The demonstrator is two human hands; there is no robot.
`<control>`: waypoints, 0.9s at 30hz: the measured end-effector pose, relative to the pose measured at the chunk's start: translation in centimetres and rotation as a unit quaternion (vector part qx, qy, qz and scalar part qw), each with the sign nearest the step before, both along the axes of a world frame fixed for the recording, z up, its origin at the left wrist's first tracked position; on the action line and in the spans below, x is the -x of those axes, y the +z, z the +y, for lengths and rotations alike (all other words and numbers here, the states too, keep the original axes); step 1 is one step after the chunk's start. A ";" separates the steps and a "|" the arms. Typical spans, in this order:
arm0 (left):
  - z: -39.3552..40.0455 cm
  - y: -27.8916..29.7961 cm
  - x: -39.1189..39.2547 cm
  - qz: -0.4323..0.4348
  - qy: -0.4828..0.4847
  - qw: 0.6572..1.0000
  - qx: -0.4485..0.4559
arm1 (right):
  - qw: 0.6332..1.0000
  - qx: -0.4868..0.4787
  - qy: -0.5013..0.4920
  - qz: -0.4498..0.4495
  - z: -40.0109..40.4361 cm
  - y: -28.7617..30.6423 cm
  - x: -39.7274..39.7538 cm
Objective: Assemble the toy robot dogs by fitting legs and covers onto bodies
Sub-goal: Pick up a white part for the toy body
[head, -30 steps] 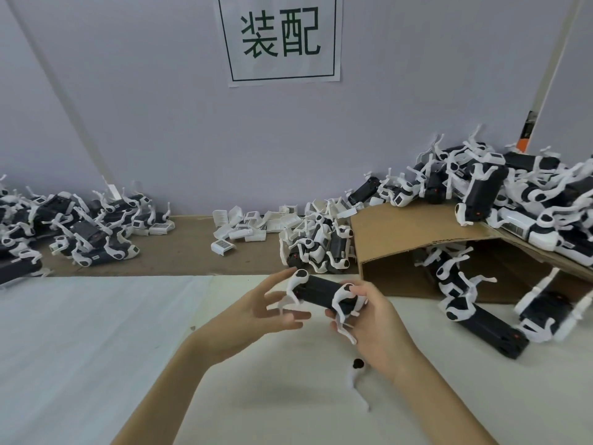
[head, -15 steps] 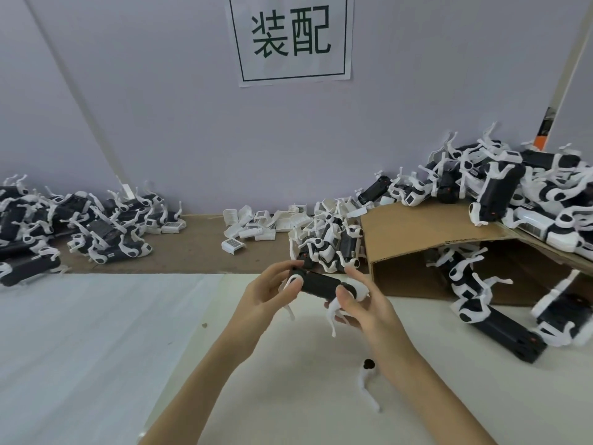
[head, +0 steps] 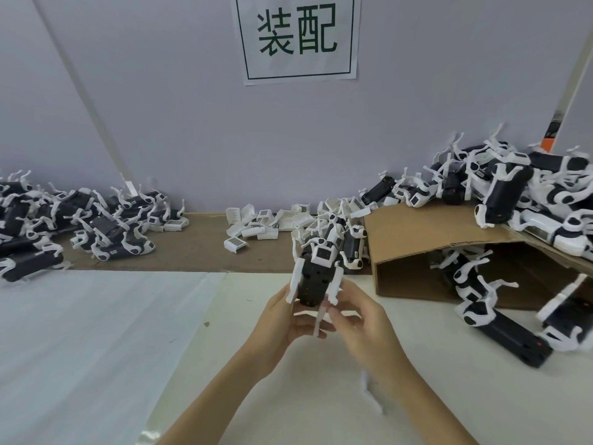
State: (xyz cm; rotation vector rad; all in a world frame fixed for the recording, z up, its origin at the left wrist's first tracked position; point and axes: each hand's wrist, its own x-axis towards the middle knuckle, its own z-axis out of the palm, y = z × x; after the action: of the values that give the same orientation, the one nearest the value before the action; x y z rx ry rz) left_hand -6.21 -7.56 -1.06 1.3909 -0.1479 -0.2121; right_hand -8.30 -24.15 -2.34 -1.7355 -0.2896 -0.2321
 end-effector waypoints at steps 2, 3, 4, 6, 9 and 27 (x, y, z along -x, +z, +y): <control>-0.2 -0.5 0.0 -0.015 -0.027 0.999 -0.045 | 0.996 0.036 -0.074 -0.027 0.3 -0.5 0.1; -0.4 -0.8 0.0 -0.032 -0.040 0.996 -0.074 | 0.994 0.025 -0.098 -0.034 0.5 -0.6 0.2; -0.5 -1.0 0.1 -0.049 -0.040 0.993 -0.097 | 0.993 0.018 -0.110 -0.048 0.4 -0.7 0.1; -0.7 -0.5 0.3 -0.084 0.008 0.988 -0.129 | 0.986 0.054 -0.117 -0.103 -0.1 -0.6 0.0; -0.3 0.4 0.1 -0.146 0.069 0.982 -0.101 | 0.971 0.166 -0.111 -0.133 -1.1 -1.0 -0.3; 1.6 1.4 0.1 -0.098 -0.051 0.993 -0.049 | 0.941 0.227 -0.150 -0.203 -0.3 -1.1 0.4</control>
State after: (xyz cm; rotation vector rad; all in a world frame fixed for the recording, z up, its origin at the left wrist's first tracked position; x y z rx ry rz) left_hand -6.26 -5.91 0.30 1.5025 -0.3764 -0.1678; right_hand -8.67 -24.46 -3.40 -2.1812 -0.4000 -0.8056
